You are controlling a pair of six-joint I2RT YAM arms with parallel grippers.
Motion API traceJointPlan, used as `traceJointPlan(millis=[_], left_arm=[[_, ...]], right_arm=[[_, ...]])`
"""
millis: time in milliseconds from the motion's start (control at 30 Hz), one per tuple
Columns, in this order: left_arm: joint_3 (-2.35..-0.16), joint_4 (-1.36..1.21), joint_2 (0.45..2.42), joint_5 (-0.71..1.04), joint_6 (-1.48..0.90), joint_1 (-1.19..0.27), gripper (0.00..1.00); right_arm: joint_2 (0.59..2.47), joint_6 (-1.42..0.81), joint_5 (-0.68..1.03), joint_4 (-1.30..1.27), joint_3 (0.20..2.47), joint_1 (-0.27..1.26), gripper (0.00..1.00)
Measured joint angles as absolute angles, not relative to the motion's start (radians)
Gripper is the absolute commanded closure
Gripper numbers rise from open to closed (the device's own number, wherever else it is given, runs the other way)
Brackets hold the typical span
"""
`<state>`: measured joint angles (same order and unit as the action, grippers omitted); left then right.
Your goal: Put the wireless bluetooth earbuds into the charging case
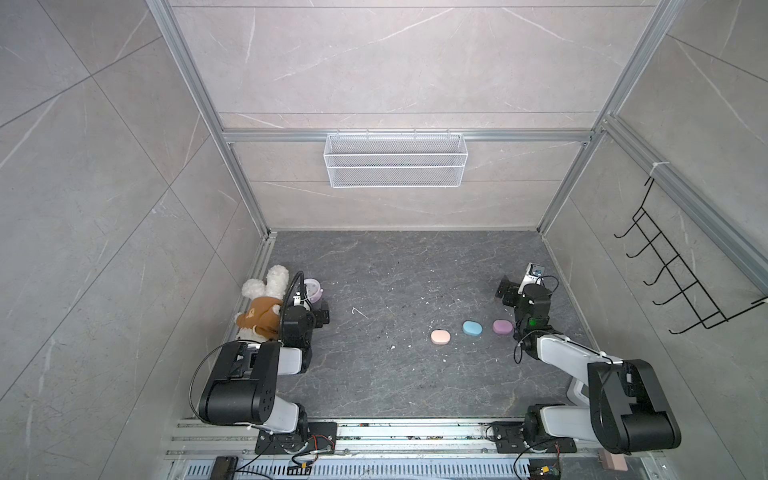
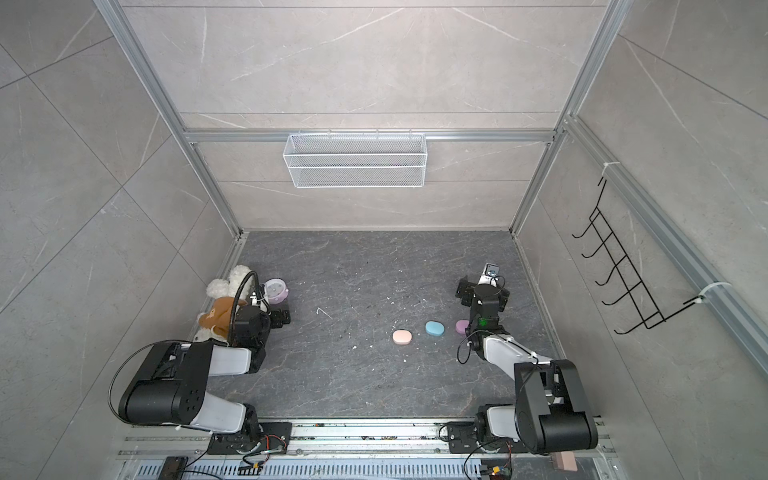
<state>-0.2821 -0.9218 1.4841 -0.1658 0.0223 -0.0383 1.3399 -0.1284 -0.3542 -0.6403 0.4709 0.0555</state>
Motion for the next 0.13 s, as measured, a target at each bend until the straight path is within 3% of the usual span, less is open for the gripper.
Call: traceJointPlan(millis=[133], left_arm=[[-0.282,-0.922,1.484,-0.167,0.022,-0.038,0.01]], right_arm=[[1.341,-0.139,-0.385,-0.624,0.481,0.056,0.00]])
